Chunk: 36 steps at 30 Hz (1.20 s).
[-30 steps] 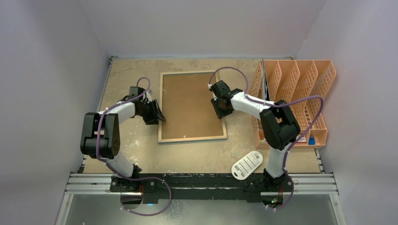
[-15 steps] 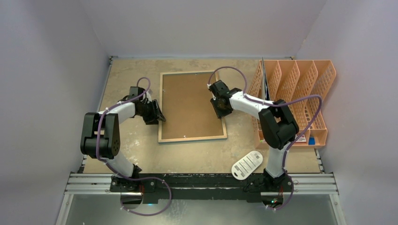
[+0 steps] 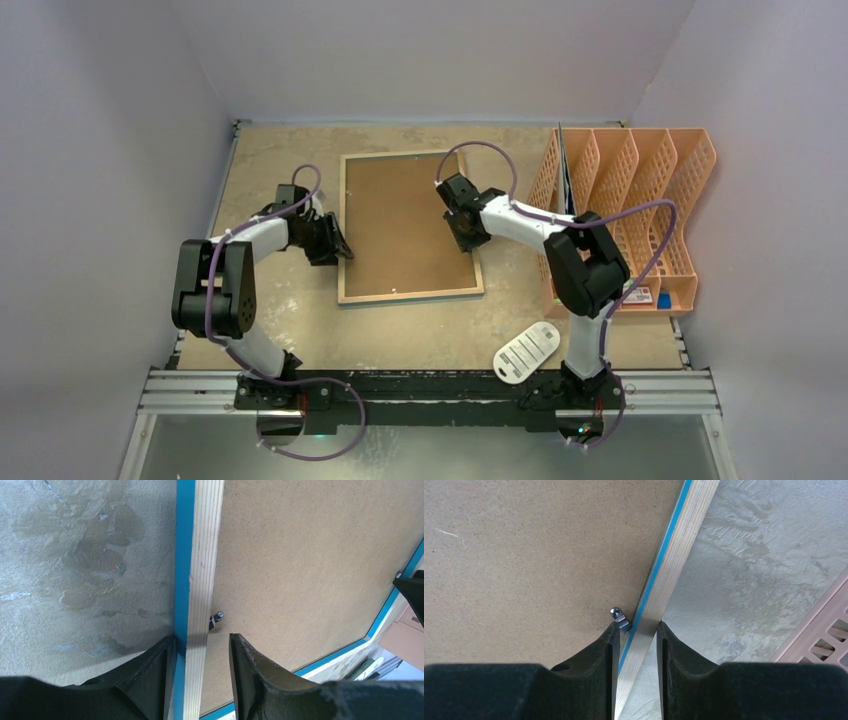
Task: Put the photo into the frame
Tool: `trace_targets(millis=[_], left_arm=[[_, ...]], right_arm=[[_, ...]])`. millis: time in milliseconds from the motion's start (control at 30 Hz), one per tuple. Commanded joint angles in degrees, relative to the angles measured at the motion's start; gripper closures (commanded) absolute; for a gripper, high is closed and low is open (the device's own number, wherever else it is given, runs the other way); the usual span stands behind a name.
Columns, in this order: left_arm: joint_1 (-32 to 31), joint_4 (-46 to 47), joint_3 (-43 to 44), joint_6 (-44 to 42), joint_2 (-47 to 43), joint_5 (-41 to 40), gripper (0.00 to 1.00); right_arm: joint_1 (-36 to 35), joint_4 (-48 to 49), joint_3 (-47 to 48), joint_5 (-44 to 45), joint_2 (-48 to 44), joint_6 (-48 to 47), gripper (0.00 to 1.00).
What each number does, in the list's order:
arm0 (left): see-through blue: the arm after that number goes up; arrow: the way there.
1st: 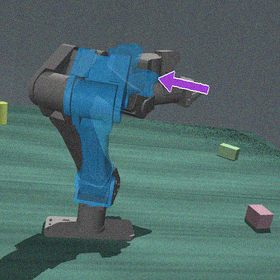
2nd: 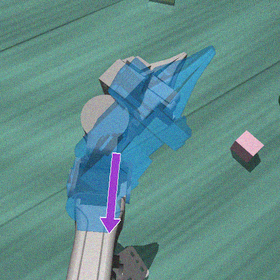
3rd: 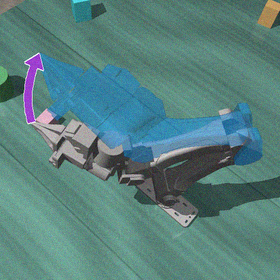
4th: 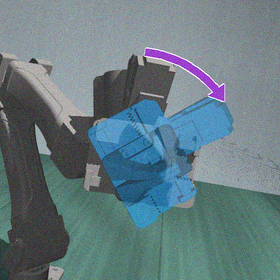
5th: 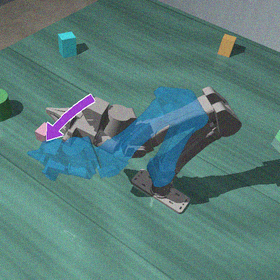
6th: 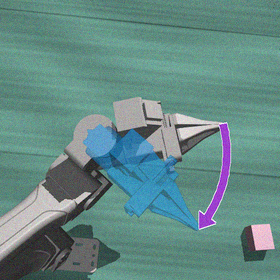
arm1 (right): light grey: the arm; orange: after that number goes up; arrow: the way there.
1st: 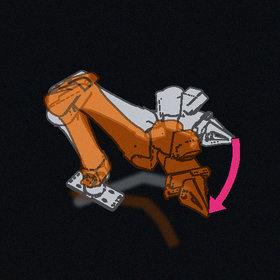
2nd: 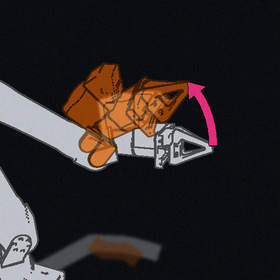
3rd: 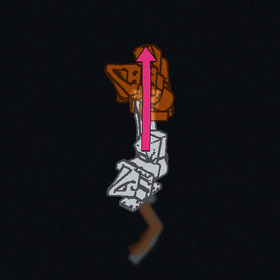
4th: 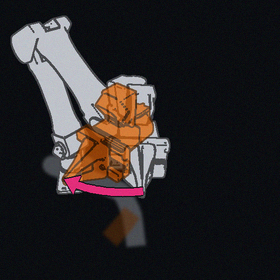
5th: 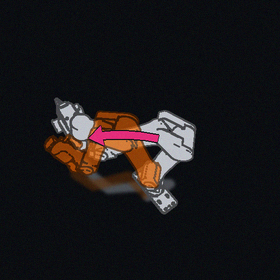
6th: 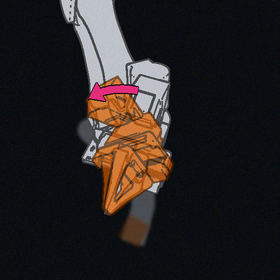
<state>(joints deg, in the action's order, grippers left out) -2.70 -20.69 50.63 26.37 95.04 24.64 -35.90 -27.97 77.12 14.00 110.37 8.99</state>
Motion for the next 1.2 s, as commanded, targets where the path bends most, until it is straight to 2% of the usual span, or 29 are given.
trace_targets(millis=[0, 200, 567, 667, 767, 867, 900, 933, 1033, 1167], left_arm=[[-3.52, 2.62, 0.52, 1.10, 2.84, 5.73, 0.56], [-3.38, 1.88, 0.89, 0.71, 2.97, 4.02, 0.56], [-3.37, -0.46, 4.92, 0.26, 3.73, 2.61, 0.56], [-3.29, -1.90, 6.43, 0.49, 3.13, -0.69, 0.53], [-2.76, -5.50, 7.88, 1.60, 2.02, -7.93, 0.48], [-1.75, -8.38, 8.41, 2.79, -0.87, -15.40, 0.39], [-1.39, -9.33, 8.48, 3.05, -2.03, -17.92, 0.35], [-0.97, -10.18, 8.64, 3.21, -3.21, -19.92, 0.32], [-0.36, -12.37, 9.13, 3.55, -7.06, -23.52, 0.25], [-0.30, -15.30, 9.99, 4.83, -12.18, -24.37, 0.23]], right_arm=[[-4.14, 7.92, 3.58, -8.46, -0.33, 2.84, 1.00], [-3.95, 8.36, 2.91, -13.78, -2.34, 3.96, 1.00], [-1.57, 11.39, 0.52, -30.06, -4.83, 1.88, 1.00], [-1.30, 12.53, -0.45, -29.85, -6.45, 2.87, 1.00], [-1.20, 13.34, -1.86, -24.64, -8.76, 5.27, 1.00], [-1.11, 14.56, -3.92, -14.81, -11.75, 9.77, 0.74], [-1.10, 14.97, -4.38, -10.76, -12.67, 11.50, 0.59], [-1.10, 15.00, -4.53, -7.44, -13.39, 12.15, 0.54], [-1.04, 16.21, -4.16, -1.14, -14.54, 12.63, 0.40], [-0.44, 20.18, -1.66, 1.48, -12.49, 12.06, 0.37]])
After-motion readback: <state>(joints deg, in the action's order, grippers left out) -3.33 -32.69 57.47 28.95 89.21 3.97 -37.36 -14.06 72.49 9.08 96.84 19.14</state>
